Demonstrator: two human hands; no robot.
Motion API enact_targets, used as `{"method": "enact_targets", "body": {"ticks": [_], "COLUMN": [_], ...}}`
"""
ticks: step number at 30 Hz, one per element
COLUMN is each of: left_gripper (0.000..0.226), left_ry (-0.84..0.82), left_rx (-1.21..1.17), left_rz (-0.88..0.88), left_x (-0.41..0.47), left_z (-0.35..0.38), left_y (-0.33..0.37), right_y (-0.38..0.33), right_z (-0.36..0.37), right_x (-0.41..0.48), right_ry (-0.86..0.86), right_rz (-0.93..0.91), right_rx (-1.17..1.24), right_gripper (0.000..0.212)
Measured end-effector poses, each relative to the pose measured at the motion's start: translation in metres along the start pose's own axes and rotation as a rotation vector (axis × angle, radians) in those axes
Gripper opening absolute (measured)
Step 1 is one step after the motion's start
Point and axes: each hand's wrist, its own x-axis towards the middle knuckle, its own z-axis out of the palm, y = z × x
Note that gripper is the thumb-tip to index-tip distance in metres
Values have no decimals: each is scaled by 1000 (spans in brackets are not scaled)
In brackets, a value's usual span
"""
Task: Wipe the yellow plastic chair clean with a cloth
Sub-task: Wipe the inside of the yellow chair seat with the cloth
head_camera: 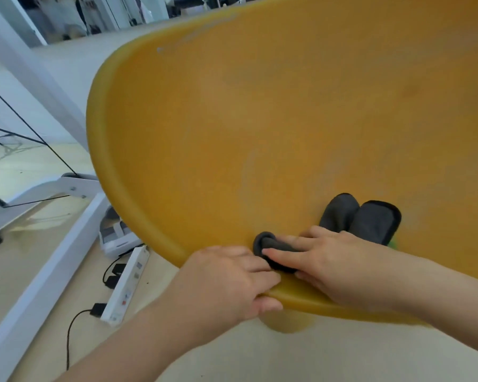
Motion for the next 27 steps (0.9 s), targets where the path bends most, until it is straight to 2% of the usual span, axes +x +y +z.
{"method": "enact_targets", "body": {"ticks": [4,7,9,11,13,15,18,19,21,22,24,27], "left_gripper": [40,41,40,37,32,32,43,47,52,52,49,38], "left_ry": [39,-1,-22,-20,12,45,59,67,91,110,187,332], "left_rx": [83,47,0,-47,-87,-63,97,128,163,170,168,106], "left_rz": [-31,-48,-52,-65,-97,-139,-207,-225,-222,-199,-123,-108], "left_x": [-13,-12,-13,-12,-8,-5,-13,-19,-32,-36,-39,-39], "left_z": [-4,-6,-7,-11,-15,-17,-24,-28,-33,-33,-29,-22], "left_y": [-3,-3,-5,-6,-6,-7,-23,-31,-45,-49,-53,-54], "right_y": [12,42,46,20,-16,-30,6,23,42,39,15,-47], "right_z": [9,6,4,4,4,-3,8,12,12,8,0,-20], "right_x": [43,72,77,72,60,46,28,19,5,4,22,76], "right_ry": [52,82,88,132,216,245,183,113,-51,-71,14,329], "right_rz": [87,366,429,297,67,-18,131,230,433,465,349,30], "right_rx": [-169,-109,-16,67,110,196,-8,-74,-49,11,229,554], "right_gripper": [59,50,41,36,34,37,59,65,67,67,59,33]}}
